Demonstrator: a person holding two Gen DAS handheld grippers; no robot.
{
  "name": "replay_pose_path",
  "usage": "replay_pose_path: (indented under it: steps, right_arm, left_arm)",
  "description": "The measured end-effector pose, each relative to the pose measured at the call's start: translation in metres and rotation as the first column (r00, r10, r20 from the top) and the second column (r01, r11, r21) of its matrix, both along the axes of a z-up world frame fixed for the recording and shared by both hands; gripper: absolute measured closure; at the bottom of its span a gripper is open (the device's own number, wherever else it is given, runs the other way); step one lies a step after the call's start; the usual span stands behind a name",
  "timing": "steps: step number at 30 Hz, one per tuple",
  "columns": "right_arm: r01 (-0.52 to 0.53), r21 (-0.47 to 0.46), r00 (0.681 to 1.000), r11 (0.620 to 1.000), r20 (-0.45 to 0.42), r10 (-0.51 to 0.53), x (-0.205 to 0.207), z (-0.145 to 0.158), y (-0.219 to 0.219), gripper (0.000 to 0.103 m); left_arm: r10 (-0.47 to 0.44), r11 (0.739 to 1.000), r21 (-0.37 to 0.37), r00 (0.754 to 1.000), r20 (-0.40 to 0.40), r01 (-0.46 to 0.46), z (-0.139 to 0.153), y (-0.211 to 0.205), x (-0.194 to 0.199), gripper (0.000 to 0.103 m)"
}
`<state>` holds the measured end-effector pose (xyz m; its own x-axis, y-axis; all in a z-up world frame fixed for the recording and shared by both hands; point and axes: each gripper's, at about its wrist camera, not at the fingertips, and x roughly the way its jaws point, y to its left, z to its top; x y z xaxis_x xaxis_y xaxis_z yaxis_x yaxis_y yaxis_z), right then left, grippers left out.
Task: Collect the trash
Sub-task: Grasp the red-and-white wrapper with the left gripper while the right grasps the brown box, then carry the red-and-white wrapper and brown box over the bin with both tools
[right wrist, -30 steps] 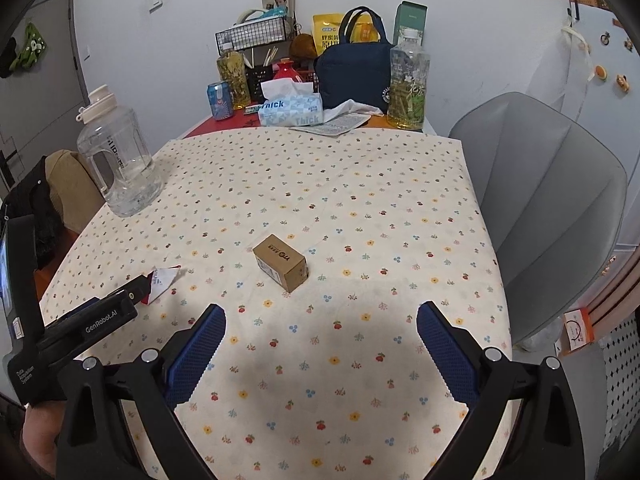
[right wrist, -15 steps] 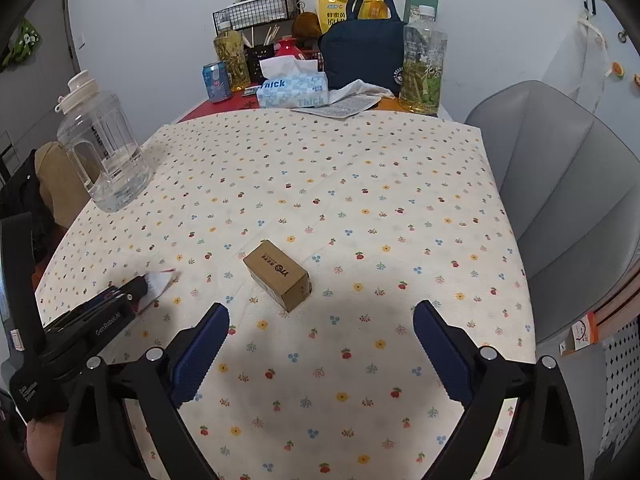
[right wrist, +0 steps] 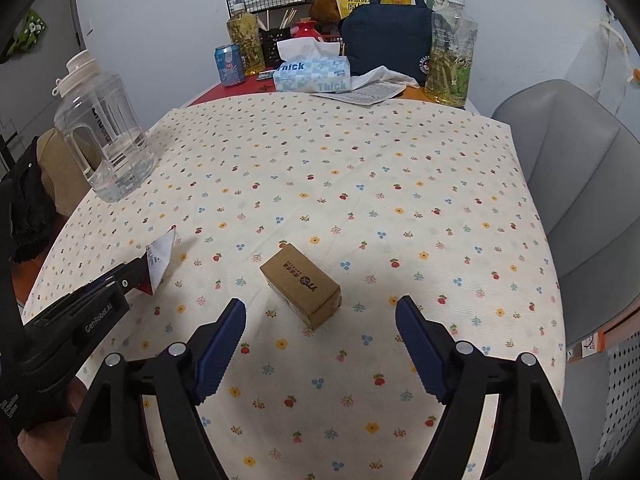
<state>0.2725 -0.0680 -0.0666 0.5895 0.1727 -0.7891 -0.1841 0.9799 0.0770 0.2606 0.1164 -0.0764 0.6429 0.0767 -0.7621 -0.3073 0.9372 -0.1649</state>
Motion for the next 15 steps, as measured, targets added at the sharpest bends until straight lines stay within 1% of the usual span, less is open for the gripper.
replay_pose_path:
  steps: [3,5,6,7,8,9,11,15]
  right_arm:
    - [0.002,-0.016,1.0,1.0,-0.004,-0.002,0.006,-0.008,0.003,0.034]
    - [-0.006,-0.03,1.0,1.0,-0.012,0.006,0.01,-0.014,0.006,0.043]
    - [-0.017,-0.028,1.0,0.999,-0.022,0.016,0.013,-0.018,0.008,0.046]
    - [-0.024,-0.029,0.999,0.999,-0.031,0.024,0.014,-0.021,0.009,0.054]
    - [-0.031,-0.031,0.999,0.999,-0.043,0.03,0.015,-0.024,0.01,0.066]
    - [-0.038,-0.024,0.998,0.999,-0.054,0.037,0.015,-0.026,0.01,0.069]
    - [-0.042,-0.015,0.998,0.999,-0.046,0.041,0.013,-0.024,0.01,0.072]
    - [-0.051,-0.006,0.998,0.999,-0.021,0.051,0.004,-0.016,0.008,0.072]
  left_arm:
    - [0.0,1.0,0.007,1.0,-0.009,0.0,-0.003,0.001,0.003,0.083]
    - [-0.004,1.0,0.007,1.0,-0.017,0.004,-0.005,0.001,0.005,0.083]
    - [-0.005,1.0,0.007,1.0,-0.018,0.005,-0.006,0.001,0.006,0.083]
    - [-0.007,1.0,0.01,1.0,-0.019,0.007,-0.006,0.0,0.006,0.083]
    - [-0.01,1.0,0.01,1.0,-0.019,0.01,-0.005,0.0,0.006,0.083]
    - [-0.013,1.0,0.01,1.0,-0.019,0.013,-0.005,0.0,0.006,0.083]
    - [-0.017,1.0,0.013,1.0,-0.017,0.017,-0.004,-0.001,0.004,0.083]
    - [-0.032,0.999,0.019,0.999,-0.005,0.032,0.002,-0.006,0.0,0.083]
